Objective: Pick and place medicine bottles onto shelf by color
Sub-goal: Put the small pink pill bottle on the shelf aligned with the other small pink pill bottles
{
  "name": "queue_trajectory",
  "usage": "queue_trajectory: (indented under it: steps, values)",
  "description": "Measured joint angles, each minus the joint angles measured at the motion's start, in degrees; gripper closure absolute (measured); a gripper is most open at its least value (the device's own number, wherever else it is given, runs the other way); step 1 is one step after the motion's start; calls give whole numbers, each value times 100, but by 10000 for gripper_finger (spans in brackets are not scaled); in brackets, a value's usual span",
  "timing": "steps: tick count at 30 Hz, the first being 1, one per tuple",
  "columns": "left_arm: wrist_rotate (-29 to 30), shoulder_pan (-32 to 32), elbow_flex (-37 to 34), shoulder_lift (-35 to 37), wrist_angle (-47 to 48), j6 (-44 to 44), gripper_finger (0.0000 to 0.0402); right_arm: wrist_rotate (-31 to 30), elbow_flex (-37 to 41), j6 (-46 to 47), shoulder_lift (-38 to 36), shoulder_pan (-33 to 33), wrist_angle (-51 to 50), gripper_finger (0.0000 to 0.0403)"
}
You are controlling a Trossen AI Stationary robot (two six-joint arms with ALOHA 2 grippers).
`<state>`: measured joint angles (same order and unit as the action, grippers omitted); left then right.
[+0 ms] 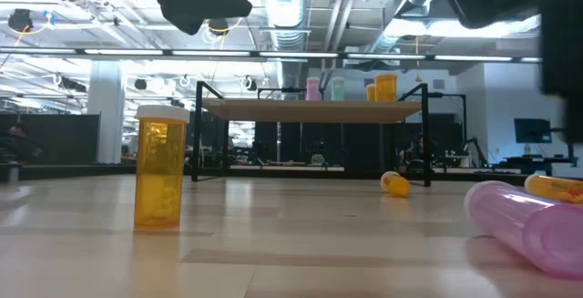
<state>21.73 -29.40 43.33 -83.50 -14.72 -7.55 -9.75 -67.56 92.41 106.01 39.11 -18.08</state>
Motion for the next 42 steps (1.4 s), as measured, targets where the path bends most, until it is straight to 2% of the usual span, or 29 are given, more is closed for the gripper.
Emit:
queue_trajectory:
  steps: [3, 6, 17, 21, 26, 33, 42]
  values:
    - [5, -8, -4, 0, 2, 76, 183, 326, -136, 213, 388, 42, 75, 239]
    - [62, -17, -4, 0, -3, 158, 183, 379, -346, 229, 612, 31, -112, 240]
    - [107, -12, 0, 4, 36, 280, 183, 384, -529, 308, 759, -228, -487, 240]
    - [106, -17, 0, 4, 35, 278, 183, 384, -531, -159, 710, -368, -486, 240]
    - [106, -17, 0, 4, 35, 273, 183, 589, -524, -1325, 709, -574, -702, 240]
    - [-7, -15, 0, 4, 33, 186, 183, 368, -524, -1940, 709, -908, -1139, 240]
    - [-154, -14, 0, 4, 135, 35, 183, 211, -524, -2661, 709, -1540, -777, 240]
